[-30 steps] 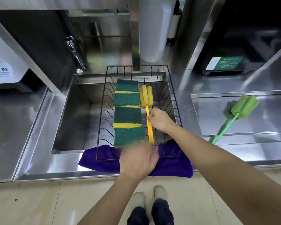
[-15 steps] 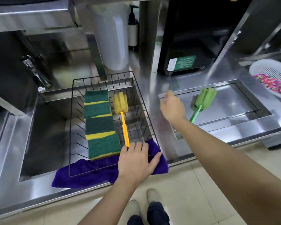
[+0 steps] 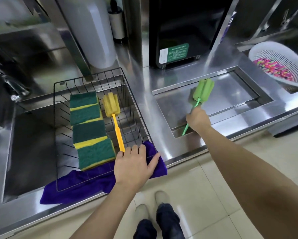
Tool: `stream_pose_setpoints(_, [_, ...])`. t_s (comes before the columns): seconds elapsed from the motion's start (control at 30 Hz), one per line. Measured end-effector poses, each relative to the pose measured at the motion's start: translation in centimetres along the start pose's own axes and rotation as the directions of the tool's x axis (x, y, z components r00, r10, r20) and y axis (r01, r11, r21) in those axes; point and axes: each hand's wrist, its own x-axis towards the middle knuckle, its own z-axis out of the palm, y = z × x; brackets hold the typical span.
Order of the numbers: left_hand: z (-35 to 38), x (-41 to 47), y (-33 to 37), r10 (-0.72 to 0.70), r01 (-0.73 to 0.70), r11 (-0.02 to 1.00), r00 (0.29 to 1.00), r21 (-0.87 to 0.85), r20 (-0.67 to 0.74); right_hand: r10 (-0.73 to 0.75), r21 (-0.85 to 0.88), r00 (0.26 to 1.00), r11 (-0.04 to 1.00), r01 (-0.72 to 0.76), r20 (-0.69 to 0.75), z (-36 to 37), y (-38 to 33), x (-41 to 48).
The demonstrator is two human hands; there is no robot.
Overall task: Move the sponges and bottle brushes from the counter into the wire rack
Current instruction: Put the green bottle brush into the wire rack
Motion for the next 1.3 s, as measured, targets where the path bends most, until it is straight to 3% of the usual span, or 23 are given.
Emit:
stream_pose_setpoints(0.23, [0.6, -0.2, -0.4, 0.072, -0.074, 0.997, 0.988, -0.009, -0.133, -0.024, 0.330, 0.998, 0.943, 0.044, -0.066, -0.8, -1.7, 0.5])
stream_pose_setpoints(0.37, [0.5, -0.2, -0.5, 0.073, -0.077, 0.997, 0.987, -0.024, -0.140, -0.195, 0.417, 0.979, 0.886, 0.204, -0.064, -1.0, -4.4, -0.4])
stream_pose_setpoints(0.53, [0.0, -0.4, -1.1, 0.011, -0.025, 0.997, 0.985, -0.077, -0.174, -0.421, 0.395, 0.906, 0.825, 0.405, -0.050, -0.4, -8.8, -3.2])
stream_pose_setpoints(0.67, [-0.1, -1.1, -2.9, -0.059, 0.044, 0.996, 0.980, -0.083, -0.188, -0.582, 0.324, 0.810, 0.782, 0.532, 0.075, 0.8, -12.0, -6.6])
stream_pose_setpoints(0.77, [0.2, -1.9, -3.8, -0.059, 0.047, 0.997, 0.974, -0.059, -0.220, -0.616, 0.202, 0.768, 0.786, 0.584, 0.176, 2.0, -13.6, -8.6])
stream_pose_setpoints(0.9, [0.8, -2.5, -4.0, -0.022, 0.011, 0.999, 0.960, -0.041, -0.279, -0.541, 0.066, 0.782, 0.833, 0.550, 0.311, 4.5, -14.2, -10.0])
stream_pose_setpoints(1.0, [1.1, -2.5, -4.1, -0.008, -0.001, 1.000, 0.953, -0.029, -0.303, -0.503, -0.021, 0.800, 0.843, 0.538, 0.326, 6.1, -13.8, -10.5])
stream_pose_setpoints(1.3, [1.5, -2.6, -4.0, -0.020, 0.010, 0.999, 0.949, -0.032, -0.316, -0.428, -0.265, 0.777, 0.770, 0.581, 0.461, 7.3, -14.3, -10.3])
